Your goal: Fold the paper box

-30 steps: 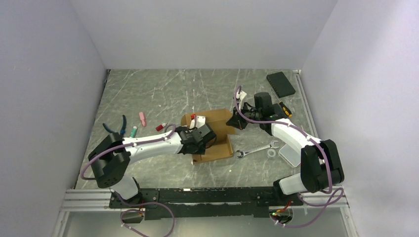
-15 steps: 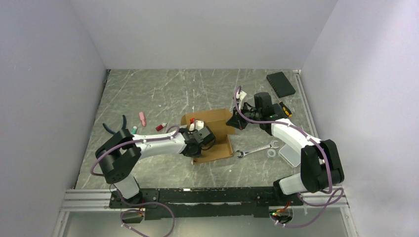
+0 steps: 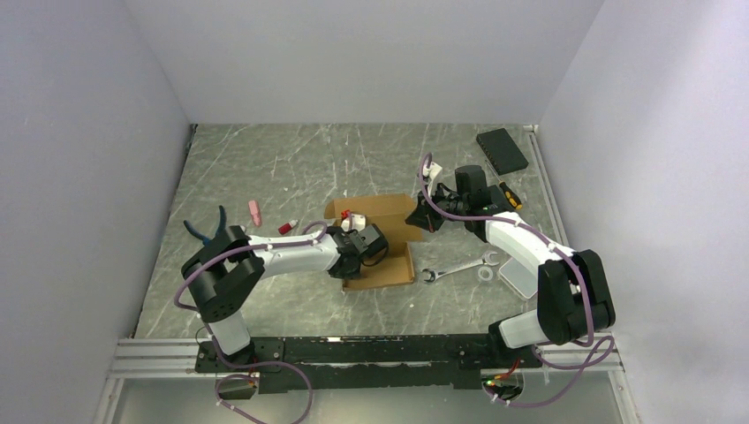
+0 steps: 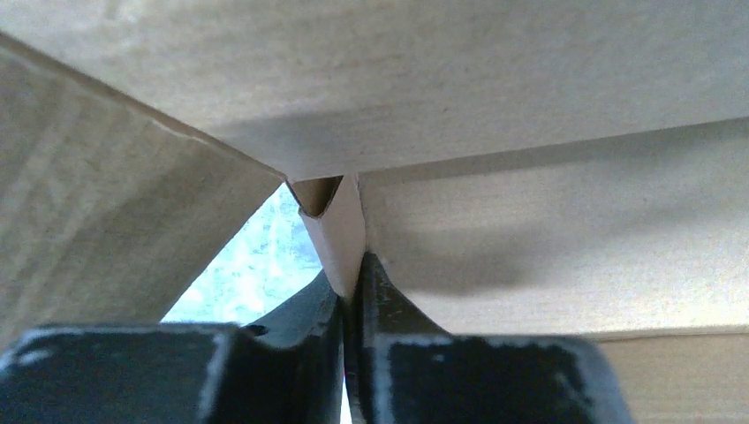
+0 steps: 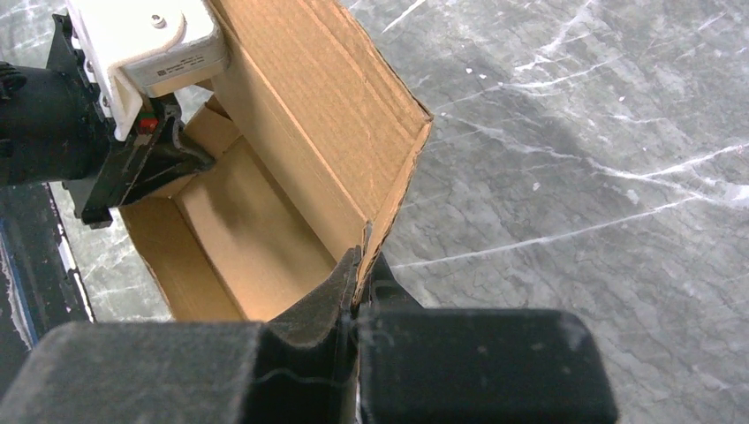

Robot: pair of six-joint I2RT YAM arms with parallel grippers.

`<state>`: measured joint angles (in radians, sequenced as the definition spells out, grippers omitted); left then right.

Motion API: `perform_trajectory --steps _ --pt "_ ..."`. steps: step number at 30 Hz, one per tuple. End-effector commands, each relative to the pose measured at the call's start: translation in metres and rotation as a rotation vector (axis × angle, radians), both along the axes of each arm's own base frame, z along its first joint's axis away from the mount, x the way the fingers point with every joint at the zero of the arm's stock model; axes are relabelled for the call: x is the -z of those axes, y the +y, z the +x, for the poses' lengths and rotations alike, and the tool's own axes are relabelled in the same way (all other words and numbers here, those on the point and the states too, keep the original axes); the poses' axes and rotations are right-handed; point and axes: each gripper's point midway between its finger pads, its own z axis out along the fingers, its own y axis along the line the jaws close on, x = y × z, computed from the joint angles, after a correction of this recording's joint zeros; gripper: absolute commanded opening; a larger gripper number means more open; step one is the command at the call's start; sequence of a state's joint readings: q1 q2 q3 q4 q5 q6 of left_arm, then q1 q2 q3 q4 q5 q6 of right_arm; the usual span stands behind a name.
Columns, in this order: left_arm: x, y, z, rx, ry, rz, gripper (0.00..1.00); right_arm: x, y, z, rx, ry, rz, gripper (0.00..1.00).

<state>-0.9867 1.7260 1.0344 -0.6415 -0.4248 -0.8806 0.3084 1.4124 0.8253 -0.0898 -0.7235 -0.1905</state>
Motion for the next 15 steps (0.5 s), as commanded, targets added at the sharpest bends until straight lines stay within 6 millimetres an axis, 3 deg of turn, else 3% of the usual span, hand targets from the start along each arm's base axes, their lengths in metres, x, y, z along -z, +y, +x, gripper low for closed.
perform_trajectory --steps 1,6,15 --pt "-0.001 -0.001 0.002 0.021 -0.006 0.001 0.24 -0.027 0.011 0.004 -0.044 -0.076 0.046 0.0" --pt "-0.027 -0.01 0.003 0.037 -0.039 -0.058 0.42 -0.029 0.011 0.004 -0.043 -0.08 0.047 0.0" --pt "-0.047 -0.015 -0.002 0.06 -0.057 -0.112 0.52 -0.028 0.011 0.004 -0.042 -0.079 0.046 0.0"
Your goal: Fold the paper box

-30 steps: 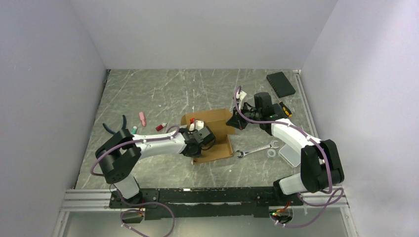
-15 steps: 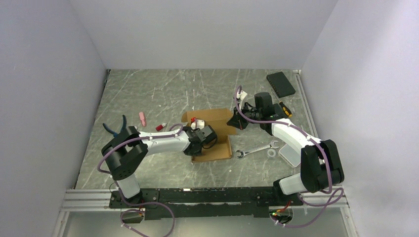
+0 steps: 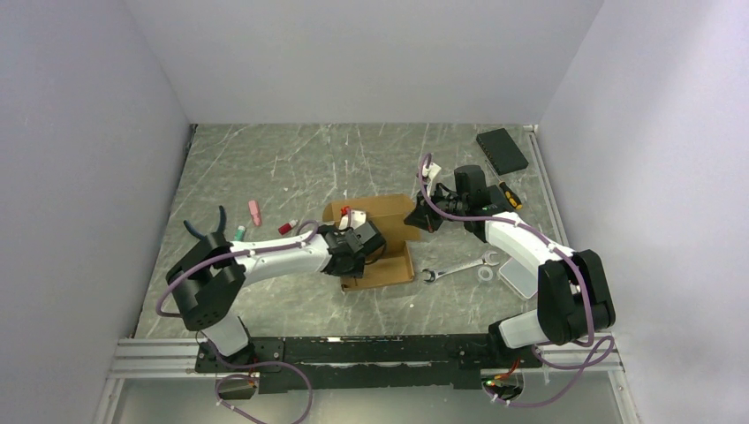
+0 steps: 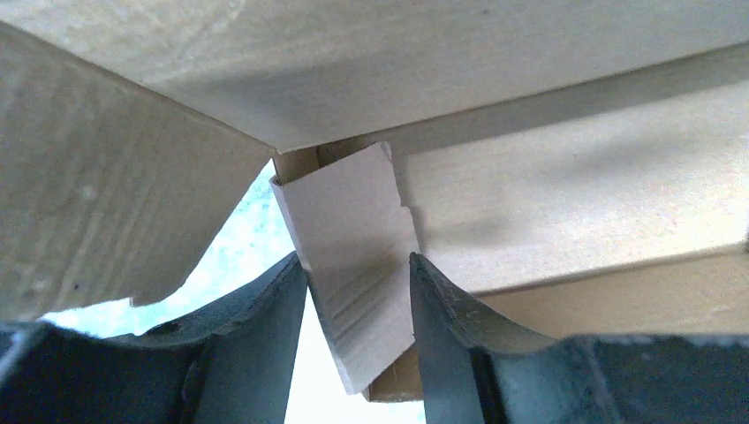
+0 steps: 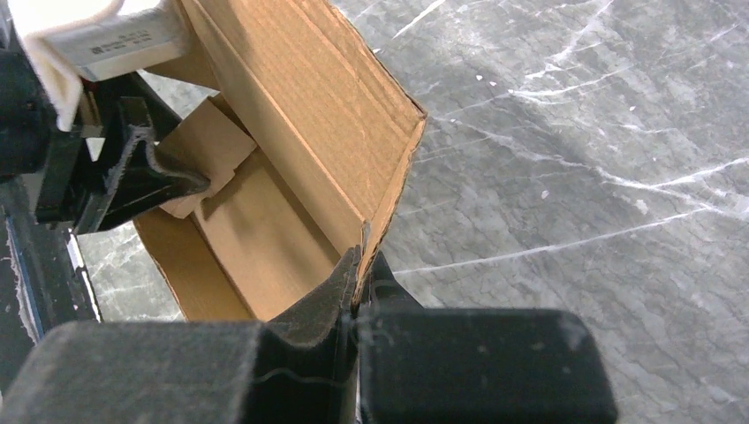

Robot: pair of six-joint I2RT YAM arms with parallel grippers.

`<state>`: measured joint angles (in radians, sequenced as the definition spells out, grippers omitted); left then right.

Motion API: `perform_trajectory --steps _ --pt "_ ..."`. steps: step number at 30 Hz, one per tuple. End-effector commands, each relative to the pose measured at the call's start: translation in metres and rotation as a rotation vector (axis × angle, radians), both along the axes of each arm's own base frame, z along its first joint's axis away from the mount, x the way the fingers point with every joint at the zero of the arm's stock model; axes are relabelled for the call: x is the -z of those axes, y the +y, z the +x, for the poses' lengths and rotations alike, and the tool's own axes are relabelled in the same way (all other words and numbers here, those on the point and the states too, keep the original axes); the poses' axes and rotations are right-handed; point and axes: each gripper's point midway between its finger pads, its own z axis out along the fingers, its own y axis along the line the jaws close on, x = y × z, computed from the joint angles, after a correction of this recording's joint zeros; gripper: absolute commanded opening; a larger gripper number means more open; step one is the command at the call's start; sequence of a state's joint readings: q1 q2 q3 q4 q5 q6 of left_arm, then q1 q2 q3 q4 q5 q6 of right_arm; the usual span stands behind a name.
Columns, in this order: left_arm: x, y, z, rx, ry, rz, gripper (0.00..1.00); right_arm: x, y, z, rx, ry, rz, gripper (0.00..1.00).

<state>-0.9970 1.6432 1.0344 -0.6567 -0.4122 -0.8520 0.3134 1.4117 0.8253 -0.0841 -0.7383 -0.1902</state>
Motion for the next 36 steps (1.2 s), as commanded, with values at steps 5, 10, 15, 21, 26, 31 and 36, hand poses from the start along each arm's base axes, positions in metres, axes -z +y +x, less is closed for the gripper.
perform_trajectory --steps 5,10,15,21,26,31,36 --pt "-0.032 -0.01 -0.004 0.04 -0.035 -0.088 0.52 -0.026 0.007 0.006 -0.027 -0.077 0.035 0.0" --pt "-0.03 -0.002 -0.006 0.029 -0.04 -0.074 0.5 -0.026 0.007 0.006 -0.026 -0.076 0.036 0.0" --pt "-0.01 0.008 -0.006 0.003 -0.005 -0.03 0.41 -0.026 0.007 0.006 -0.026 -0.075 0.036 0.0" --pt "0.024 0.014 -0.006 -0.005 0.058 0.014 0.14 -0.027 0.007 0.006 -0.025 -0.077 0.037 0.0" --pt "0.034 0.01 -0.004 0.008 0.076 0.042 0.05 -0.027 0.007 0.006 -0.027 -0.077 0.037 0.0" --pt "0.047 0.02 -0.003 0.0 0.09 0.105 0.0 -0.028 0.007 0.006 -0.027 -0.079 0.038 0.0" --pt "0.036 0.02 0.0 -0.004 0.078 0.118 0.08 -0.028 0.007 0.006 -0.028 -0.08 0.037 0.0"
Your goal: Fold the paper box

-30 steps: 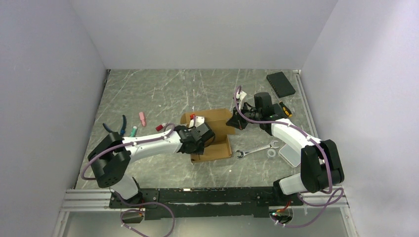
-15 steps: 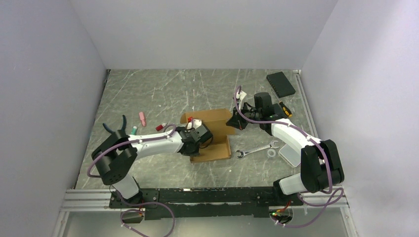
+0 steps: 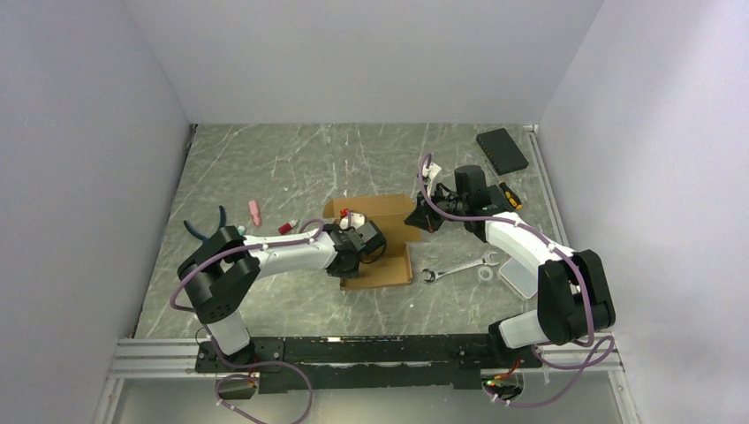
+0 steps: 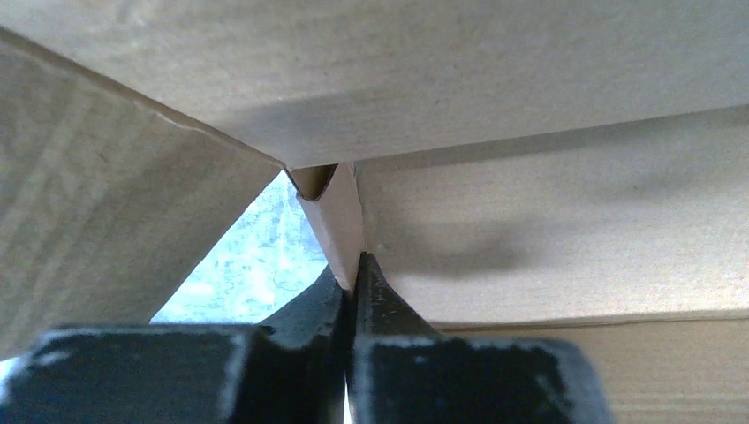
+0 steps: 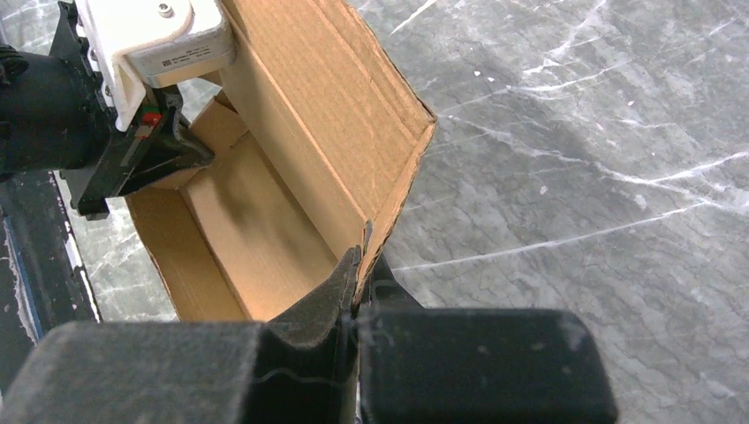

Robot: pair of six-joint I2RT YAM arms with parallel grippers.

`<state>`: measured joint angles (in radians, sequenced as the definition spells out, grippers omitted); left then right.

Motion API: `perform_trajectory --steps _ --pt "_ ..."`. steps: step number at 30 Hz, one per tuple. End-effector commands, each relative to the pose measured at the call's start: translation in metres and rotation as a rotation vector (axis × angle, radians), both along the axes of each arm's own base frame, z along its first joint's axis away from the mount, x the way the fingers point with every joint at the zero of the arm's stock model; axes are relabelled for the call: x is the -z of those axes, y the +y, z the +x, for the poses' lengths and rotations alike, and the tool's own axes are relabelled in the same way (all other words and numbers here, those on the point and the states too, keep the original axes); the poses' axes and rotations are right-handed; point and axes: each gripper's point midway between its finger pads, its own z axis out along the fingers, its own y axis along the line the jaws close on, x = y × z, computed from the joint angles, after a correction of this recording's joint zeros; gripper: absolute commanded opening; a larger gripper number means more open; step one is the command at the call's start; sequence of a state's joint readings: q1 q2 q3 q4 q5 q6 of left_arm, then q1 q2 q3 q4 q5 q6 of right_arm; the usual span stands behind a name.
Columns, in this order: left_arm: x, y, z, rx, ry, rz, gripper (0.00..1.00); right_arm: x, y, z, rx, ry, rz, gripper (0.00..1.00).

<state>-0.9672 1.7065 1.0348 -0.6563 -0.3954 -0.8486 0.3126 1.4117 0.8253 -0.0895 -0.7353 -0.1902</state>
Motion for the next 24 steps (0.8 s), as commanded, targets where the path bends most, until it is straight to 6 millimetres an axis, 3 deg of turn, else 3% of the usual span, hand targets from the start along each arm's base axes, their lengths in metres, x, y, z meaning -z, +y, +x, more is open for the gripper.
perform_trajectory --steps 1,5,11,19,24 --pt "0.008 0.009 0.0 0.02 0.014 0.061 0.17 -0.029 0.008 0.006 -0.031 -0.084 0.041 0.0" --pt "-0.025 0.0 0.006 0.034 -0.045 -0.011 0.37 -0.028 0.008 0.006 -0.031 -0.083 0.04 0.0" --pt "-0.048 -0.006 0.005 0.049 -0.071 -0.08 0.44 -0.028 0.008 0.006 -0.03 -0.086 0.039 0.0" --pt "-0.058 -0.007 0.002 0.063 -0.092 -0.124 0.54 -0.027 0.008 0.006 -0.03 -0.082 0.038 0.0" --pt "-0.041 -0.002 0.009 0.05 -0.082 -0.075 0.55 -0.028 0.008 0.006 -0.03 -0.083 0.038 0.0"
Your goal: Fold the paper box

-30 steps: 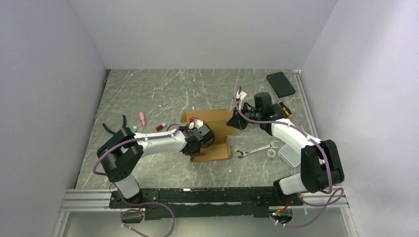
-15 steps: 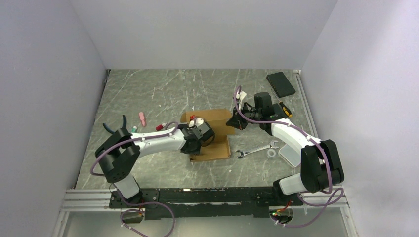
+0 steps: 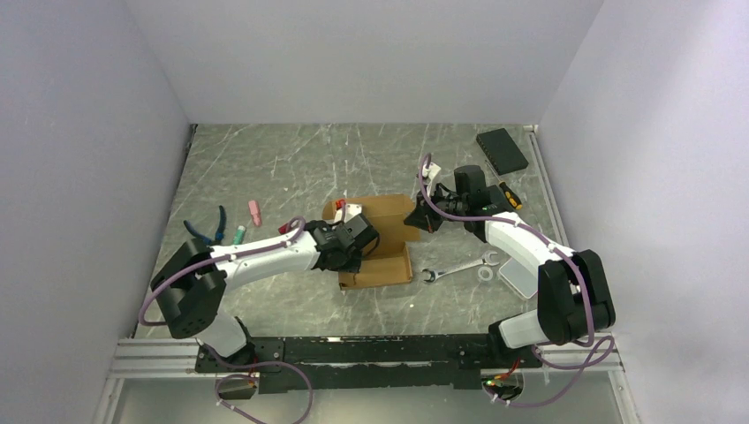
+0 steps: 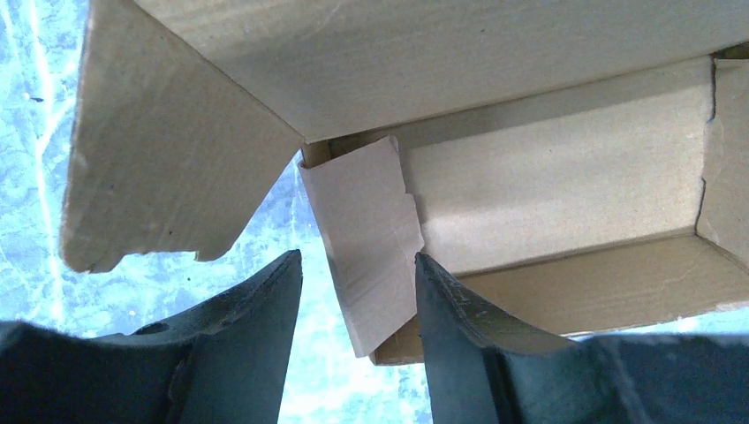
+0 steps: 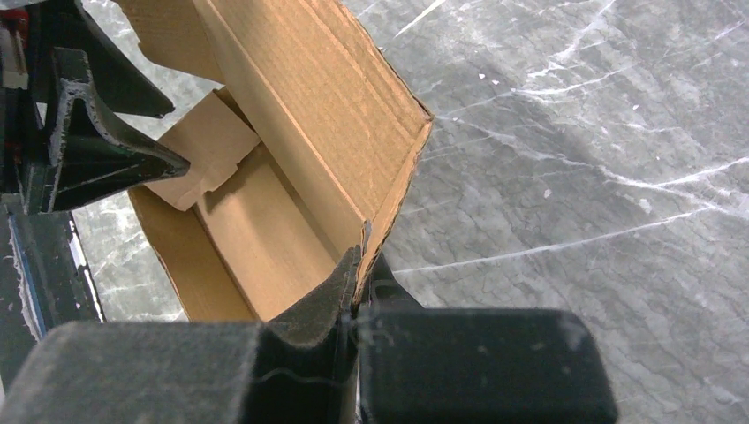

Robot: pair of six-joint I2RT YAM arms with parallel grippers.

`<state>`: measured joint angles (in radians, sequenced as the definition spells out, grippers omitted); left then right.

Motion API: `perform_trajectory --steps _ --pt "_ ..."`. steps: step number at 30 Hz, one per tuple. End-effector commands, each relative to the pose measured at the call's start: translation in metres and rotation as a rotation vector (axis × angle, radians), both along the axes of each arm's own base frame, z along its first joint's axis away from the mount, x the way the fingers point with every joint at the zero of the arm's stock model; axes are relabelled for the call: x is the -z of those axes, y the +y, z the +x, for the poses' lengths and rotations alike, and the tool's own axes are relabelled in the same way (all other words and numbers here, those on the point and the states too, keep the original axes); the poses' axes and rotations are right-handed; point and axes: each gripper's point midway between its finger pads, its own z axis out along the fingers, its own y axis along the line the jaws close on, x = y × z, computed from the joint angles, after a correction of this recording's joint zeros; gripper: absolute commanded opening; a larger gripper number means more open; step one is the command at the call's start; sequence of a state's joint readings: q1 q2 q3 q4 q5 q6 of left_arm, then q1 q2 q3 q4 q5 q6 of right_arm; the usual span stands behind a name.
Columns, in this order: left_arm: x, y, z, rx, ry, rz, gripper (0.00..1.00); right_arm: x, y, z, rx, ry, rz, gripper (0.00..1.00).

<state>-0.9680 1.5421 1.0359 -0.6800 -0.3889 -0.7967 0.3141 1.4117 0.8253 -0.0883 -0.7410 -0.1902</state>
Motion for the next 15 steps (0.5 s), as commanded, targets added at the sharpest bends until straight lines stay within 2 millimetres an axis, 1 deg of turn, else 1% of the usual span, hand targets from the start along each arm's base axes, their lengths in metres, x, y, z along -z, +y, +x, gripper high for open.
perform_trajectory --steps 1,2,3,5,9,12,15 --pt "0.013 0.003 0.009 -0.011 0.0 0.04 0.54 -0.027 0.007 0.007 -0.024 -0.084 0.035 0.0" --pt "0.019 0.006 0.012 -0.024 0.005 0.061 0.52 -0.027 0.007 0.007 -0.024 -0.084 0.035 0.0" --pt "0.025 0.008 0.014 -0.034 0.01 0.077 0.44 -0.027 0.007 0.007 -0.024 -0.084 0.036 0.0" --pt "0.039 0.01 0.017 -0.04 0.039 0.091 0.23 -0.028 0.007 0.007 -0.023 -0.086 0.036 0.0" --pt "0.066 0.018 0.008 -0.041 0.106 0.152 0.01 -0.029 0.007 0.007 -0.025 -0.088 0.037 0.0" --pt "0.078 0.034 0.005 -0.056 0.128 0.252 0.0 -0.028 0.007 0.007 -0.028 -0.084 0.037 0.0" --pt "0.08 0.047 0.005 -0.064 0.114 0.373 0.0 -0.029 0.007 0.006 -0.027 -0.085 0.037 0.0"
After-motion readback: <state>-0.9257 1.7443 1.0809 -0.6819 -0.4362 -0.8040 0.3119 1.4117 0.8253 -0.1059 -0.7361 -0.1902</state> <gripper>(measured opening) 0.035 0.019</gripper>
